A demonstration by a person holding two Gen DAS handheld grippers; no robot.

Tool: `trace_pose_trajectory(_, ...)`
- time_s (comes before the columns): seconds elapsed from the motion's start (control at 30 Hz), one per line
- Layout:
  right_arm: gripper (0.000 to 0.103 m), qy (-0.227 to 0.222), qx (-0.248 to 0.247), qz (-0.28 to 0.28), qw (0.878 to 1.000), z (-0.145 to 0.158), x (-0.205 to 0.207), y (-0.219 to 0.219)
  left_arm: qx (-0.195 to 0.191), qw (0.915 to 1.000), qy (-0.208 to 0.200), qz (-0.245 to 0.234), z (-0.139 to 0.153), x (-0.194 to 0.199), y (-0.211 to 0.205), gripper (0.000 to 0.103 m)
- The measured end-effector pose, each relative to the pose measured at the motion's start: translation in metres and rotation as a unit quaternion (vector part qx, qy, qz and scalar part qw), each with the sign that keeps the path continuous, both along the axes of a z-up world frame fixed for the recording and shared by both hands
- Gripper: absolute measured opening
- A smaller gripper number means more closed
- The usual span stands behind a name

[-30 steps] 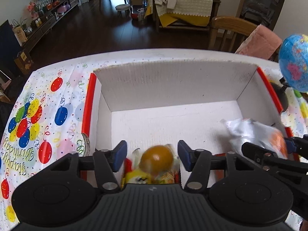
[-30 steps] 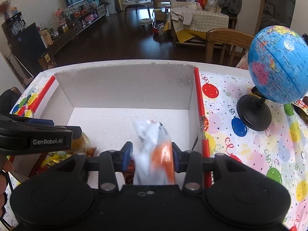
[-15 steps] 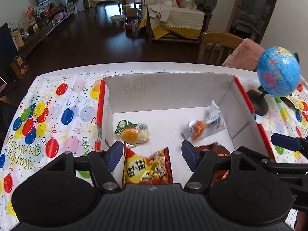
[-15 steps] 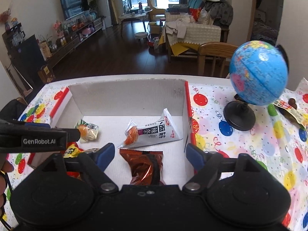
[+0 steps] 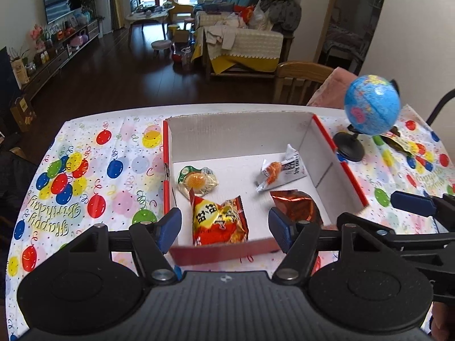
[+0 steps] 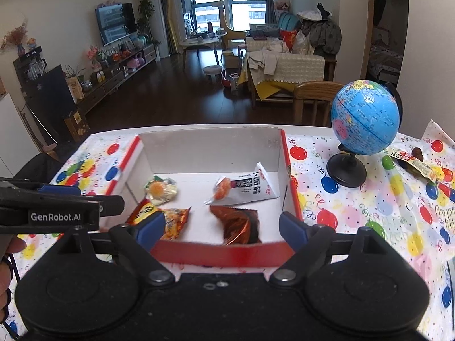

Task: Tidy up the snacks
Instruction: 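Carry both snacks into the red box and release them, then grasp the black candy pack with left tool while right tool grasps foil chocolate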

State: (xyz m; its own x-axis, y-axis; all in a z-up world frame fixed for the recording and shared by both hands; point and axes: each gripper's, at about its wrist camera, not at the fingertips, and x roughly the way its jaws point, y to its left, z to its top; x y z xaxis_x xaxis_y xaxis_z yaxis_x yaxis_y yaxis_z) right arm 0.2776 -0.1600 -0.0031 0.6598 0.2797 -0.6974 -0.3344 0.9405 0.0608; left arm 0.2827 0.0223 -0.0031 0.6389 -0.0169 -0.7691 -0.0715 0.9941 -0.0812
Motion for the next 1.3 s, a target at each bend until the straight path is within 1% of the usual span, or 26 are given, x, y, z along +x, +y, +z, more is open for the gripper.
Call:
trace_pose_trajectory(0.17, 0.087, -0.006, 0.014, 0.000, 1.000, 0.007, -0.027, 0.001, 0.008, 0.9998, -0.019, -0.006, 0.013, -0.031, 0.000, 0.070)
trace_pose_trajectory(0.23, 0.087, -0.009, 0.019, 0.001, 1.000, 0.010, -0.038, 0.001, 0.005, 0.9997, -0.024, -0.009, 0.017, -0.043, 0.002, 0.070)
trace_pose_trajectory(0.43, 0.089, -0.015, 0.034, 0.004, 0.999, 0.018, -0.071, 0.000, -0.001, 0.9993, -0.036, -0.014, 0.025, -0.074, 0.007, 0.075)
trace_pose_trajectory(0.53, 0.090, -0.020, 0.037, 0.009, 0.999, 0.019, -0.087, 0.002, -0.010, 0.9992, -0.036, -0.015, 0.026, -0.089, 0.011, 0.076)
trace_pose_trajectory(0.63, 0.091, -0.017, 0.047, 0.012, 0.999, 0.015, -0.105, 0.002, -0.021, 0.9988, -0.041, -0.017, 0.026, -0.106, 0.014, 0.082)
trace_pose_trajectory(0.7, 0.091, -0.018, 0.049, 0.015, 0.999, 0.012, -0.116, 0.003, -0.023, 0.9986, -0.043, -0.020, 0.023, -0.117, 0.015, 0.084)
trace_pose_trajectory(0.77, 0.092, -0.015, 0.046, 0.017, 0.999, 0.006, -0.126, 0.005, -0.018, 0.9988, -0.042, -0.018, 0.017, -0.126, 0.017, 0.087)
trace_pose_trajectory(0.87, 0.093, -0.012, 0.032, 0.018, 0.999, -0.007, -0.141, 0.008, -0.020, 0.9994, -0.028, -0.009, 0.003, -0.138, 0.020, 0.087)
trace_pose_trajectory(1.07, 0.092, 0.023, 0.004, 0.024, 0.999, -0.047, -0.162, 0.013, -0.031, 0.9992, 0.025, 0.008, -0.039, -0.153, 0.031, 0.087)
trace_pose_trajectory(1.17, 0.089, 0.043, -0.011, 0.031, 0.999, -0.067, -0.168, 0.015, -0.027, 0.9983, 0.048, 0.018, -0.058, -0.156, 0.035, 0.087)
trace_pose_trajectory(1.3, 0.088, 0.055, -0.029, 0.047, 0.997, -0.085, -0.178, 0.022, -0.015, 0.9975, 0.064, 0.026, -0.078, -0.156, 0.037, 0.087)
